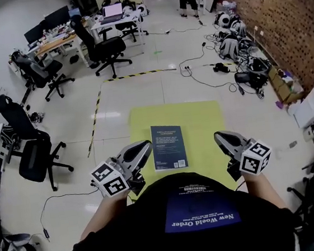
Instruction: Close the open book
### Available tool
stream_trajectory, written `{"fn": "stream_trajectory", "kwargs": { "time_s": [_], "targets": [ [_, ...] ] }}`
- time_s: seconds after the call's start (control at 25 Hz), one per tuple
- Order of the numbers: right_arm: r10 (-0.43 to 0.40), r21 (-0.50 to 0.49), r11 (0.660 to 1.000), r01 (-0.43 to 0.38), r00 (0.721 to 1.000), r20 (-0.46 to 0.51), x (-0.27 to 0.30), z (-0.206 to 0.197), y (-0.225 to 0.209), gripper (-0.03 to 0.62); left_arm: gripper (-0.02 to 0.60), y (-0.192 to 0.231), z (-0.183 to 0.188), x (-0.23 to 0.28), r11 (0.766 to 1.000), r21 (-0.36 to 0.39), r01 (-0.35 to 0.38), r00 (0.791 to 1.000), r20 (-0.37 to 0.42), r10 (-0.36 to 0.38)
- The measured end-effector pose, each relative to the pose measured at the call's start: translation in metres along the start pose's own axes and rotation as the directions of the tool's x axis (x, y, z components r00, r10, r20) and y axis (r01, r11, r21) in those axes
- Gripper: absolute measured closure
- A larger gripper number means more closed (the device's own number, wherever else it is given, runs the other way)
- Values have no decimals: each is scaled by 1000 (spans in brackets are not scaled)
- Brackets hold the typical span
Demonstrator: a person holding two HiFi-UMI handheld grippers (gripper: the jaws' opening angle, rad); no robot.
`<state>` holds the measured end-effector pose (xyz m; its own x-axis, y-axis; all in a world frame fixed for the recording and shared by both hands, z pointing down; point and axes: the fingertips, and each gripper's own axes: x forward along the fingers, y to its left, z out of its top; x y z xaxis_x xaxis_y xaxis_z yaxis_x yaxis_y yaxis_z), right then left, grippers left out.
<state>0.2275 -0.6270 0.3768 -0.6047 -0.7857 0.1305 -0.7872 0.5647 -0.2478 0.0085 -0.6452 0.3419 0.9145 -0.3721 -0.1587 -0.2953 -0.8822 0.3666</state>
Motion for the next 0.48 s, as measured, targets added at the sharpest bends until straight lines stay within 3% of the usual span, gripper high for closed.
{"fn": "stream_trajectory", "kwargs": {
  "time_s": [0.48],
  "targets": [
    [40,-30,999,-41,999,-28,7,-6,6,608,575,-9,-7,2,1000,-2,0,1000,-15,0]
  ]
}}
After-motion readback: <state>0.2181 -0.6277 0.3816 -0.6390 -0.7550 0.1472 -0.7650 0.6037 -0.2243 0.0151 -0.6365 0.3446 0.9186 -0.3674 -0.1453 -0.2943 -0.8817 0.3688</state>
